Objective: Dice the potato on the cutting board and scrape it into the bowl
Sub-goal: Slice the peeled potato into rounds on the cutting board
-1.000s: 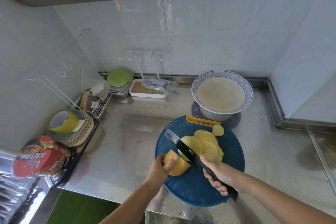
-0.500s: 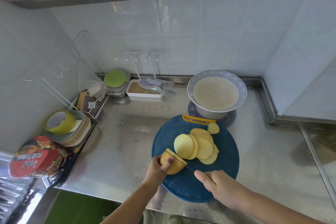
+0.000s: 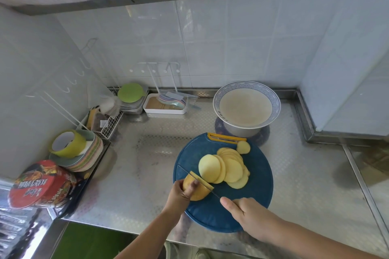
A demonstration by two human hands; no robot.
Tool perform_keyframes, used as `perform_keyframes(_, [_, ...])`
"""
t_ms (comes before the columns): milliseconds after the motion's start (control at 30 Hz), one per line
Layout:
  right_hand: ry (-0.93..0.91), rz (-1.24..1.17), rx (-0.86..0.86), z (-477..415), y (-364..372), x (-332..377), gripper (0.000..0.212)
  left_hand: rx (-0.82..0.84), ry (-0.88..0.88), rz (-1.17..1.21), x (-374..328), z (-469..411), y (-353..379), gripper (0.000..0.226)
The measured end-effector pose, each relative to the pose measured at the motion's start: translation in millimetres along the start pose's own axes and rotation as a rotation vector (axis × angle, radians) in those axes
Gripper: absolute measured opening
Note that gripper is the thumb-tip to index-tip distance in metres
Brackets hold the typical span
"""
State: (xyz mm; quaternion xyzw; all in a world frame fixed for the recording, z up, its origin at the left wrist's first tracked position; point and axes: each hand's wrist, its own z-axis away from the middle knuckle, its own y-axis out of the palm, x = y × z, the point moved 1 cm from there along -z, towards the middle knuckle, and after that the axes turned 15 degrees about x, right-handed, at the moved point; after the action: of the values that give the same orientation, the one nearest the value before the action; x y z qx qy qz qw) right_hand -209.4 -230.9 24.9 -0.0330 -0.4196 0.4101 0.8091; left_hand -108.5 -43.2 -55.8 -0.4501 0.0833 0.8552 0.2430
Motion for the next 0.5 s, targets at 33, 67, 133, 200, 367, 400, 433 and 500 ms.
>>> perform_keyframes(33, [0.003, 0.002, 0.003, 0, -1, 0, 0.057, 0.001, 0.001, -0.001, -1, 1, 0, 0.13])
perform_keyframes(67, [0.008, 0.004, 0.008, 0, -1, 0, 0.057, 0.003, -0.003, -0.004, -1, 1, 0, 0.131])
perform_keyframes(133, [0.019, 0.008, 0.02, 1, -3, 1, 0.057, 0.006, -0.009, -0.021, 2, 0, -1, 0.134])
perform_keyframes(200, [0.032, 0.018, 0.037, 2, -3, 3, 0.058, 0.007, -0.014, -0.031, 3, 0, -2, 0.135])
perform_keyframes(367, [0.071, 0.012, 0.064, 0, -4, 8, 0.059, -0.003, -0.023, -0.047, -1, 4, 0, 0.13])
perform_keyframes(400, [0.078, 0.024, 0.068, -1, -5, 9, 0.059, -0.008, -0.029, -0.052, 1, 2, -1, 0.129])
perform_keyframes(433, [0.084, 0.032, 0.072, -2, -6, 10, 0.06, -0.006, -0.031, -0.058, 4, 0, -2, 0.129])
perform_keyframes(500, [0.091, 0.044, 0.075, -3, -8, 11, 0.061, 0.001, -0.042, -0.069, 10, -5, -4, 0.129])
